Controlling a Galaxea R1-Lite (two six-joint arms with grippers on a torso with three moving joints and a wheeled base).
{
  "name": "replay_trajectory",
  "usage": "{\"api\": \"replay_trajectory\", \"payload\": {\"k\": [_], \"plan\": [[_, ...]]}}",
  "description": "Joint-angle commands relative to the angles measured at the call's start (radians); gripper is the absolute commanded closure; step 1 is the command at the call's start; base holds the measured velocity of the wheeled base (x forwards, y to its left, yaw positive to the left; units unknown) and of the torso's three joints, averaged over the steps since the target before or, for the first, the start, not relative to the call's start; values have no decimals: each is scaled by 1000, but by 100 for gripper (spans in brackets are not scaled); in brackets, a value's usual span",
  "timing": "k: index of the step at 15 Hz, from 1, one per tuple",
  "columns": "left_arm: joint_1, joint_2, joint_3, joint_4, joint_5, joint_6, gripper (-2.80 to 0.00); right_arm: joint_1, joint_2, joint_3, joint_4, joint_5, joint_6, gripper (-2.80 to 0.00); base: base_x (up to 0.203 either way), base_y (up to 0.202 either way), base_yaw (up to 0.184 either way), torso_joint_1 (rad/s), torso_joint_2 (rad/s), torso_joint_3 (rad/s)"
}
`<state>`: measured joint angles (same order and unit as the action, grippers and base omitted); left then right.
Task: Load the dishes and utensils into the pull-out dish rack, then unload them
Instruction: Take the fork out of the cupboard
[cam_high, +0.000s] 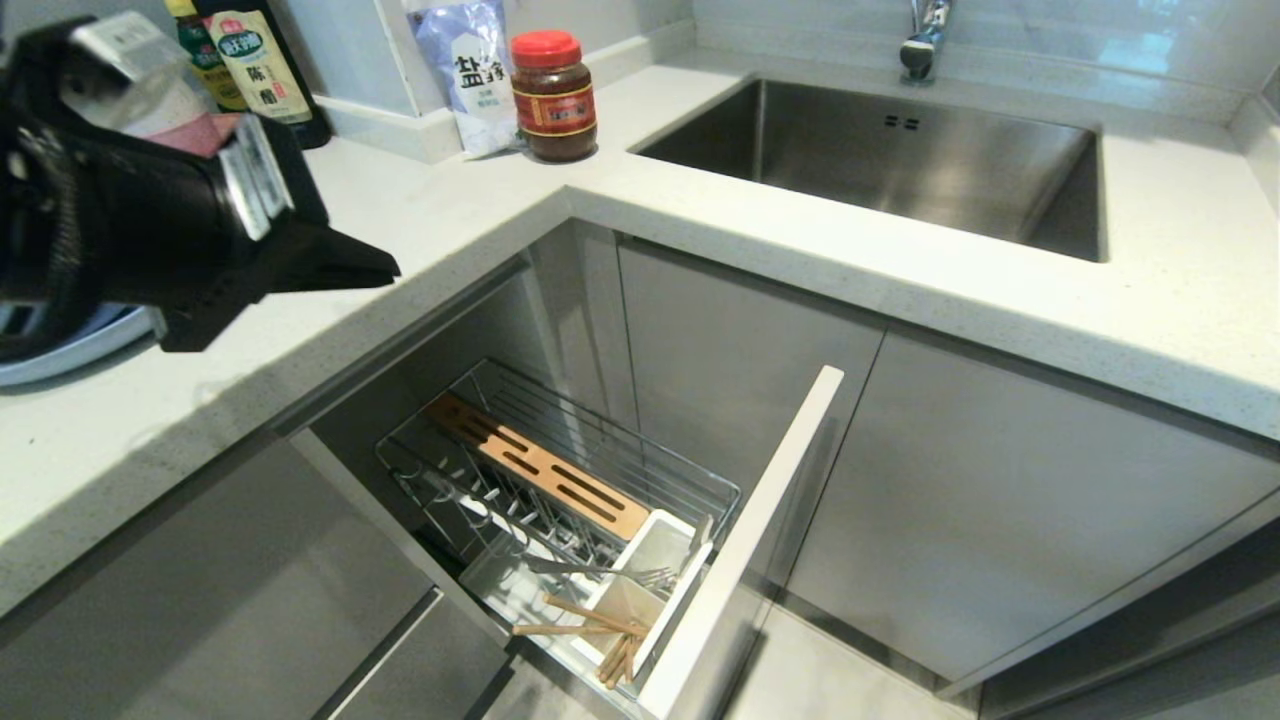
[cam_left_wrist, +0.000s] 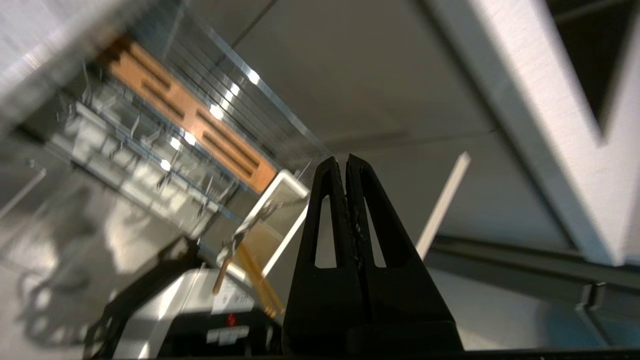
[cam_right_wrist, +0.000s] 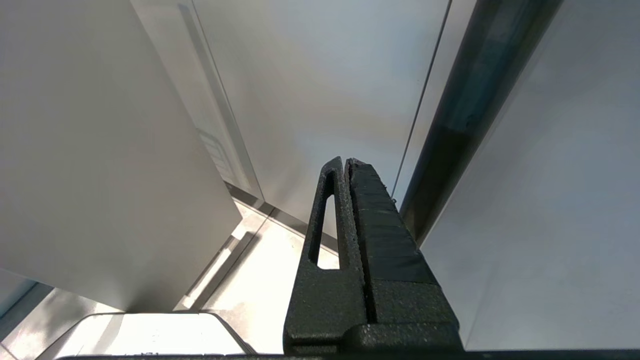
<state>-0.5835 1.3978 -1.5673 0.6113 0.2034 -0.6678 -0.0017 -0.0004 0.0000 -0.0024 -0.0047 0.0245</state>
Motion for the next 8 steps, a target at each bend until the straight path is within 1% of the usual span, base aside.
{"api": "replay_trajectory", "payload": {"k": [1,4,7,8], "plan": [[-33,100,53,4,-2,-53,0,0,-3,2,-1,0,0,0,0,0,0,0,0,0],[-59,180,106,2,-14,-191,0,0,-4,2,-1,0,0,0,0,0,0,0,0,0],[-66,191,184,-18,-20,-292,0,0,-4,2,-1,0,0,0,0,0,0,0,0,0],[-68,190,207,-28,-21,-311,0,0,-4,2,-1,0,0,0,0,0,0,0,0,0]]}}
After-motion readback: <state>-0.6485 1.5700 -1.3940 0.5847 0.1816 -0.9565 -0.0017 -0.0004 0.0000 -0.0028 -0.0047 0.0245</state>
